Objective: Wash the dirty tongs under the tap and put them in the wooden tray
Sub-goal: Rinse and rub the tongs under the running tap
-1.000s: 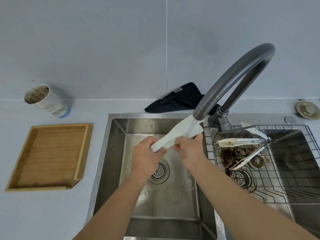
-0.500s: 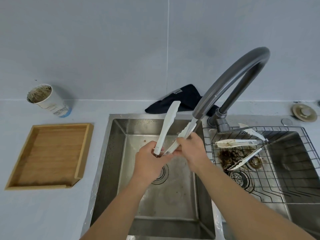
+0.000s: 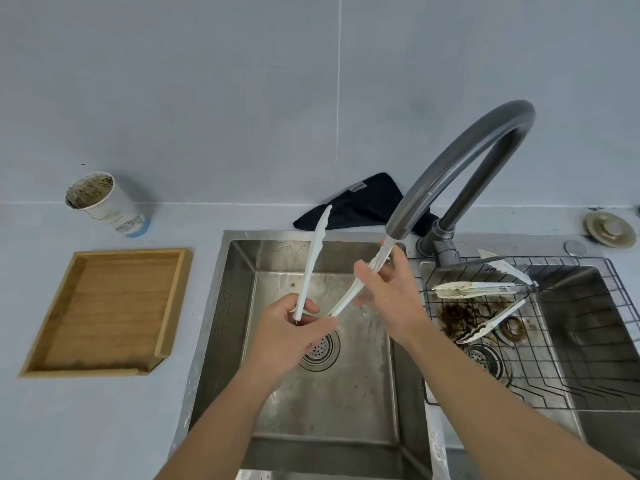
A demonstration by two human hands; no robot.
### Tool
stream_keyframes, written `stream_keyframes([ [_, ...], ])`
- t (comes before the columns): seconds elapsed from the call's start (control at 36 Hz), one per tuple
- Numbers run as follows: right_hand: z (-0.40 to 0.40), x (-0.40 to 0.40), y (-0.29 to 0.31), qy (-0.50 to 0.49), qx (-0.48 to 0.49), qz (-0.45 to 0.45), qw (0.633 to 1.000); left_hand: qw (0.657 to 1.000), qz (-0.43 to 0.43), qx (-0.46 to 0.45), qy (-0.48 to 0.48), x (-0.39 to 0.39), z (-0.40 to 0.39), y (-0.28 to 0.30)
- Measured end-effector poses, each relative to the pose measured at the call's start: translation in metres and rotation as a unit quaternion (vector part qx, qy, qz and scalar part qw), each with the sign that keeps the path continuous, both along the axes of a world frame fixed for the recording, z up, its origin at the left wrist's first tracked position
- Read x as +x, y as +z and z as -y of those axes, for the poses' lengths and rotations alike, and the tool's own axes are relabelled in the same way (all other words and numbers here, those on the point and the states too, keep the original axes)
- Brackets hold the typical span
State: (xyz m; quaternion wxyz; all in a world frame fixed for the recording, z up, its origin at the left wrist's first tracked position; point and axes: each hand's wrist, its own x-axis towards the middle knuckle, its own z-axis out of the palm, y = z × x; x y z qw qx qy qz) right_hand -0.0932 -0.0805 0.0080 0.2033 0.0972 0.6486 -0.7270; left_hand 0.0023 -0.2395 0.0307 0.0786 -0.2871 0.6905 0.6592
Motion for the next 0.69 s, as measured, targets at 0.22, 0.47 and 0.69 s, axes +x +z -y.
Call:
stream_keyframes([
  [0.22,-0.005,-0.004,0.011,-0.032,0.003,0.012,0.999,0.993,0.031,0.108,0.039,0.011,-0.004,-0.002],
  [0.47,-0.008,-0.004,0.023,-0.041,0.078,0.006,0.996,1.000,0.000,0.023,0.006,0.013,-0.006,-0.002],
  [0.69,-0.008,-0.009,0.034,0.055,0.036,-0.030,0.997,1.000,0.007,0.000,-0.011,0.013,-0.013,-0.004],
])
